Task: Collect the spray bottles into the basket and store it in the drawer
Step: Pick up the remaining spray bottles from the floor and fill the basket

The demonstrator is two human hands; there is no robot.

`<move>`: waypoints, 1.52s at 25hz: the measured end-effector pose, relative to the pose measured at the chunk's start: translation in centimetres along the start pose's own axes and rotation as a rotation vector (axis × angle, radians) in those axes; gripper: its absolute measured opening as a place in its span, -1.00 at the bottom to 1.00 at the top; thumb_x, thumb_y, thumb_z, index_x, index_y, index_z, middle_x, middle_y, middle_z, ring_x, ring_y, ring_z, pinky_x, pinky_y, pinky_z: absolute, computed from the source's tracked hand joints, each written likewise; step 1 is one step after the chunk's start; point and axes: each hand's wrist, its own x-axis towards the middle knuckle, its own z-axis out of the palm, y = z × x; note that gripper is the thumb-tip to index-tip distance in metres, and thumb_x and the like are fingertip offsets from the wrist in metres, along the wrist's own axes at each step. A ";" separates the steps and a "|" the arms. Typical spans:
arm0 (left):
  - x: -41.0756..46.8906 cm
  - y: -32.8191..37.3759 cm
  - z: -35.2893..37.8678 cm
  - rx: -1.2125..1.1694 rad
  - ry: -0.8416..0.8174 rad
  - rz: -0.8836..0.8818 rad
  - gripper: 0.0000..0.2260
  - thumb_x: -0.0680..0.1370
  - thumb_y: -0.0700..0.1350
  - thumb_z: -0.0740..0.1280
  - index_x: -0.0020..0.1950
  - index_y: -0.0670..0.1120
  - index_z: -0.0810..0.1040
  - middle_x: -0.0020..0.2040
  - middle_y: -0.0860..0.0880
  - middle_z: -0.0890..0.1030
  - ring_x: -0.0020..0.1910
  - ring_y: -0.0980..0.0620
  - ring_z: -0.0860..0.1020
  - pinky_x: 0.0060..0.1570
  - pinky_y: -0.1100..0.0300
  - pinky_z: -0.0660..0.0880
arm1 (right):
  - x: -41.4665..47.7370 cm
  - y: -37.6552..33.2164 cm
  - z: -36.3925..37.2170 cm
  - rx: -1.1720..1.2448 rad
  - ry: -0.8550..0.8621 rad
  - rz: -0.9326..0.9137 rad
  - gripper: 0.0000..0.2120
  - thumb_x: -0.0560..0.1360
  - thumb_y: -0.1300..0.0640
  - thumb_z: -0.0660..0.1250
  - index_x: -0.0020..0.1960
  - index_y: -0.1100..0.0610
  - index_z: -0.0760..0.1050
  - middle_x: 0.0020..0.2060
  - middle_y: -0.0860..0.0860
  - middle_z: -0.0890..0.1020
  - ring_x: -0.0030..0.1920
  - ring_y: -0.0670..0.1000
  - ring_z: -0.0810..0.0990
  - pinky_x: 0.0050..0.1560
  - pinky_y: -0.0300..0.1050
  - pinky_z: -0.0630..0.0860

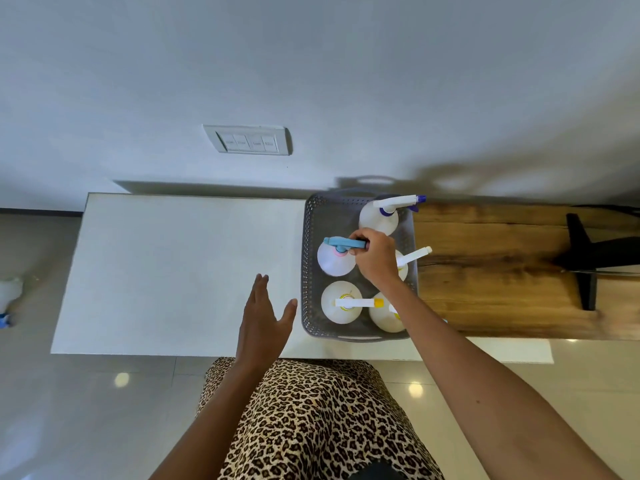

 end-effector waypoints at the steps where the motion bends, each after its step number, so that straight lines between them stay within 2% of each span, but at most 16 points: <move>1: 0.1 0.1 0.0 -0.002 0.003 -0.001 -0.39 0.52 -0.04 0.29 0.48 -0.15 0.10 0.51 -0.09 0.18 0.48 -0.02 0.19 0.37 0.14 0.19 | -0.1 0.0 0.0 0.003 -0.005 0.008 -0.81 0.39 0.41 0.36 0.00 0.32 0.57 -0.05 0.24 0.67 -0.05 0.14 0.61 -0.10 -0.23 0.47; 5: 0.2 0.6 -0.3 0.001 0.013 0.005 -0.42 0.52 -0.06 0.30 0.46 -0.16 0.13 0.51 -0.10 0.18 0.47 -0.03 0.20 0.36 0.15 0.20 | -0.3 0.0 -0.2 0.020 -0.029 0.039 -0.77 0.39 0.38 0.39 0.04 0.29 0.56 0.00 0.22 0.66 0.02 0.15 0.61 -0.04 -0.20 0.50; 8: 0.4 1.3 -0.6 -0.002 0.028 0.017 -0.43 0.52 -0.06 0.29 0.46 -0.14 0.14 0.52 -0.10 0.17 0.47 -0.05 0.22 0.35 0.10 0.24 | -0.5 -0.3 -0.7 0.021 -0.077 0.049 -0.61 0.35 0.33 0.45 0.16 0.22 0.51 0.12 0.16 0.61 0.15 0.10 0.55 0.06 -0.18 0.49; 10: 0.6 1.8 -1.0 -0.004 0.045 0.029 -0.44 0.53 -0.06 0.29 0.45 -0.13 0.15 0.52 -0.09 0.17 0.46 -0.06 0.24 0.34 0.07 0.27 | -0.7 -0.9 -1.0 -0.040 -0.083 0.019 -0.55 0.35 0.30 0.47 0.21 0.19 0.48 0.17 0.15 0.57 0.21 0.10 0.50 0.14 -0.06 0.51; 14: 0.6 1.8 -2.5 -0.011 0.091 0.056 -0.46 0.53 -0.06 0.28 0.44 -0.12 0.16 0.51 -0.09 0.20 0.43 -0.08 0.28 0.30 0.05 0.32 | -1.6 -2.7 -1.5 -0.101 -0.033 -0.059 -0.58 0.37 0.32 0.42 0.21 0.22 0.47 0.17 0.16 0.56 0.22 0.14 0.48 0.23 0.11 0.48; 20: 0.6 -0.5 -8.1 -0.075 0.204 0.052 -0.48 0.54 -0.07 0.27 0.44 -0.13 0.17 0.51 -0.08 0.19 0.44 -0.06 0.26 0.29 0.07 0.32 | -3.7 -9.4 0.1 -0.114 -0.076 -0.203 -0.65 0.42 0.25 0.40 0.19 0.20 0.49 0.17 0.12 0.58 0.21 0.11 0.50 0.24 -0.09 0.38; 24: -0.8 -6.1 -15.0 -0.171 0.339 0.008 -0.46 0.54 -0.09 0.27 0.46 -0.16 0.15 0.49 -0.04 0.24 0.45 -0.02 0.24 0.23 0.21 0.25 | -6.1 -17.0 4.9 -0.085 -0.090 -0.347 -0.74 0.44 0.25 0.37 0.13 0.17 0.53 0.13 0.09 0.62 0.18 0.09 0.53 0.15 -0.30 0.28; 26: -2.2 -9.5 -18.5 -0.171 0.392 -0.014 -0.45 0.54 -0.09 0.28 0.46 -0.16 0.15 0.48 -0.04 0.27 0.43 -0.03 0.26 0.19 0.24 0.24 | -7.7 -20.4 7.9 -0.081 -0.081 -0.403 -0.76 0.45 0.24 0.36 0.12 0.15 0.54 0.12 0.08 0.62 0.18 0.09 0.52 0.15 -0.29 0.28; 30: -5.7 -18.5 -27.4 -0.122 0.493 -0.049 -0.49 0.52 -0.13 0.30 0.42 -0.19 0.21 0.43 -0.13 0.34 0.36 -0.10 0.35 0.20 0.13 0.34 | -12.8 -27.8 16.5 0.009 -0.115 -0.460 -0.78 0.47 0.22 0.33 0.12 0.12 0.54 0.11 0.02 0.62 0.18 0.04 0.52 0.16 -0.24 0.34; 38: -9.3 -31.0 -39.4 -0.192 0.662 -0.212 -0.52 0.53 -0.14 0.29 0.39 -0.22 0.24 0.40 -0.16 0.36 0.33 -0.13 0.38 0.15 0.17 0.33 | -19.3 -40.0 31.1 0.058 -0.346 -0.581 -0.80 0.49 0.22 0.31 0.12 0.16 0.54 0.12 0.03 0.63 0.17 -0.01 0.53 0.16 -0.28 0.34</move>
